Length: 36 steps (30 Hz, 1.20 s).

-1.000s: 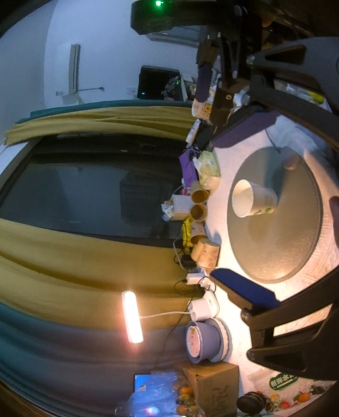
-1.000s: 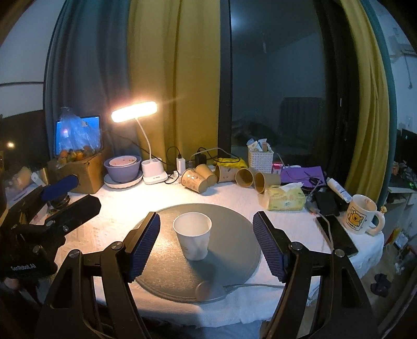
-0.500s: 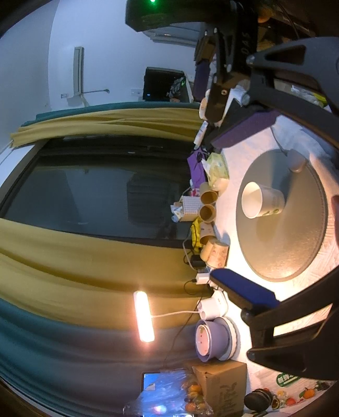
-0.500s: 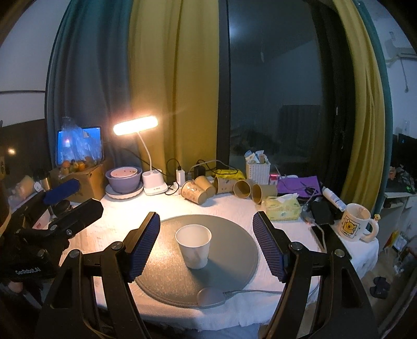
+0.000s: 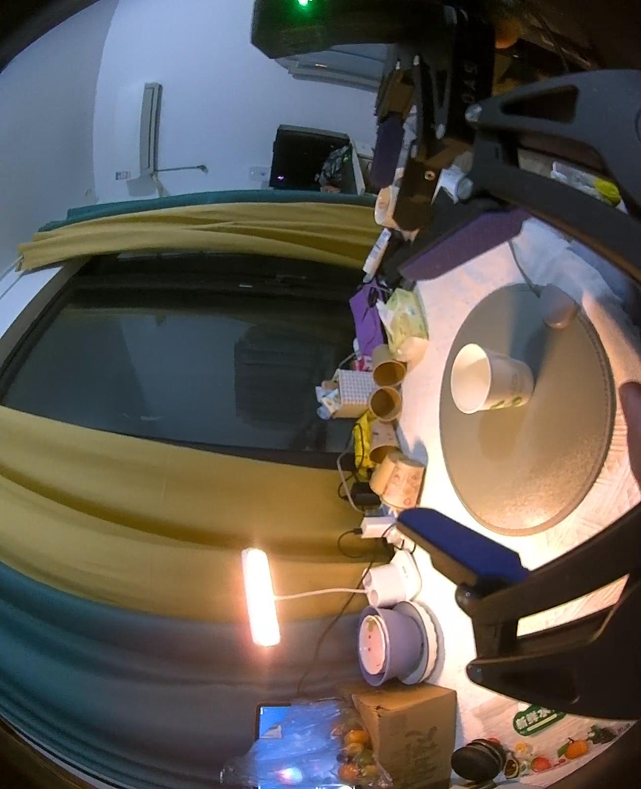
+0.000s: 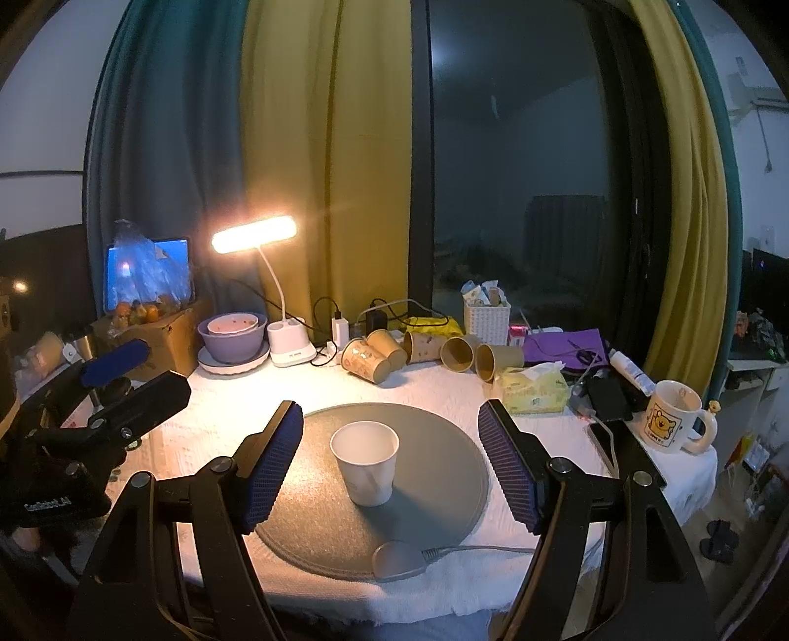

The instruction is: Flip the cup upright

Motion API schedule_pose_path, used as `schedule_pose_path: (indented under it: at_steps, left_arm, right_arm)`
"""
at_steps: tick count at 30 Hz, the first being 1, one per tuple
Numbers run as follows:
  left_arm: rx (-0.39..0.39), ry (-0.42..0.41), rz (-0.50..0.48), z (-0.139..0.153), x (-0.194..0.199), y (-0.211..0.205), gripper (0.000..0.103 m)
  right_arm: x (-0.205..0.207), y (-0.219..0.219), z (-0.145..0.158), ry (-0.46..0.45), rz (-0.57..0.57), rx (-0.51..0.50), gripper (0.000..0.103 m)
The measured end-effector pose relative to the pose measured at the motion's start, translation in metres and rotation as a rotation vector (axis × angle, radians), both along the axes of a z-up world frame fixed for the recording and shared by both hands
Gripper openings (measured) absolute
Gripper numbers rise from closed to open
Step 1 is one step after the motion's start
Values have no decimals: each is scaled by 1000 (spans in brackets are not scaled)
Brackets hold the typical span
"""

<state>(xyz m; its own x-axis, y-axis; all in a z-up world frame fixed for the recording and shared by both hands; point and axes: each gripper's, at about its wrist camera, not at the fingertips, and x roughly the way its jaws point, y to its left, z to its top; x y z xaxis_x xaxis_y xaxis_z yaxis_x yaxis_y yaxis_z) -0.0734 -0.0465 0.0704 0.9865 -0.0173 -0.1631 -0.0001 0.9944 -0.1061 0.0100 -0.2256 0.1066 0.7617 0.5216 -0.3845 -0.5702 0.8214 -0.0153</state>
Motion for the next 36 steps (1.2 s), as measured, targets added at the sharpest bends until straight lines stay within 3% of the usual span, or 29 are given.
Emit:
schedule_pose_path:
  at_steps: [36]
  left_arm:
    - [-8, 9, 9, -12, 2, 1, 95]
  right_arm:
    - [1, 1, -8, 11, -5, -3, 77]
